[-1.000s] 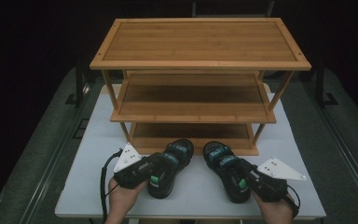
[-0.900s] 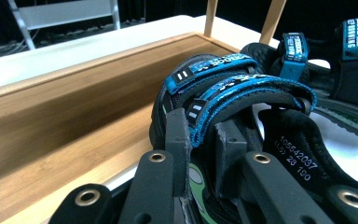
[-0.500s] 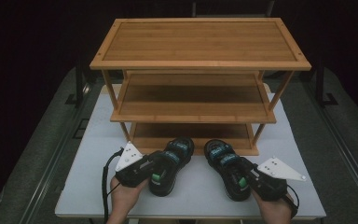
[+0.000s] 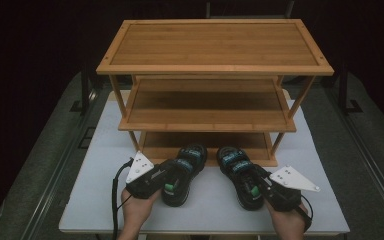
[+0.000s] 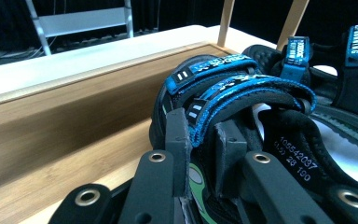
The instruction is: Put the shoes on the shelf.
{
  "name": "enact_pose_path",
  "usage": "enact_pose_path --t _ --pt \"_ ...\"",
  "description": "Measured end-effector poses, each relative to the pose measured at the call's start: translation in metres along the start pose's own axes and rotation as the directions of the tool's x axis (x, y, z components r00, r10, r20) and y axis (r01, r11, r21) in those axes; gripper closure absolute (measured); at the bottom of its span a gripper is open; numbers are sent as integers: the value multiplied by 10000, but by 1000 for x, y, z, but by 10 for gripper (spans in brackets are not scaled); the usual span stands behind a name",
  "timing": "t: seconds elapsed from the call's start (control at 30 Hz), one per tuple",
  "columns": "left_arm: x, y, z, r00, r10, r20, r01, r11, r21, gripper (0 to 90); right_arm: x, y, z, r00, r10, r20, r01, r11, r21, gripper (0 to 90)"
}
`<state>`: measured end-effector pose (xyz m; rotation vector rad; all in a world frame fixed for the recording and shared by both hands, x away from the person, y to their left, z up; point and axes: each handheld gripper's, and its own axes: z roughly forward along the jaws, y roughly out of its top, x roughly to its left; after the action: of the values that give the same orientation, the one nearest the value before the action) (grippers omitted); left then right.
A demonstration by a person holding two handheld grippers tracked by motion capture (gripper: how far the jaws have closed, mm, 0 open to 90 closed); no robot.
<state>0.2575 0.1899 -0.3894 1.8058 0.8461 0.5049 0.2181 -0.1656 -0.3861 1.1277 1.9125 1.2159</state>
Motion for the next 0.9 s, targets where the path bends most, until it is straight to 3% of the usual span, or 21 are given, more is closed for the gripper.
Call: enact_pose_path --t 0.27,0.4,0.9 --pt "-1 1 11 9985 126 -527 -132 9998 -117 790 7 5 14 9997 135 212 -132 9998 -150 828" --pt "-1 1 20 9975 -20 -712 3 9997 -228 789 10 6 22 9992 148 377 -141 9997 -185 827" --pt "-7 -1 54 9867 -36 -1622 22 10000 -85 789 13 9 51 9912 508 1221 -485 9986 -225 827"
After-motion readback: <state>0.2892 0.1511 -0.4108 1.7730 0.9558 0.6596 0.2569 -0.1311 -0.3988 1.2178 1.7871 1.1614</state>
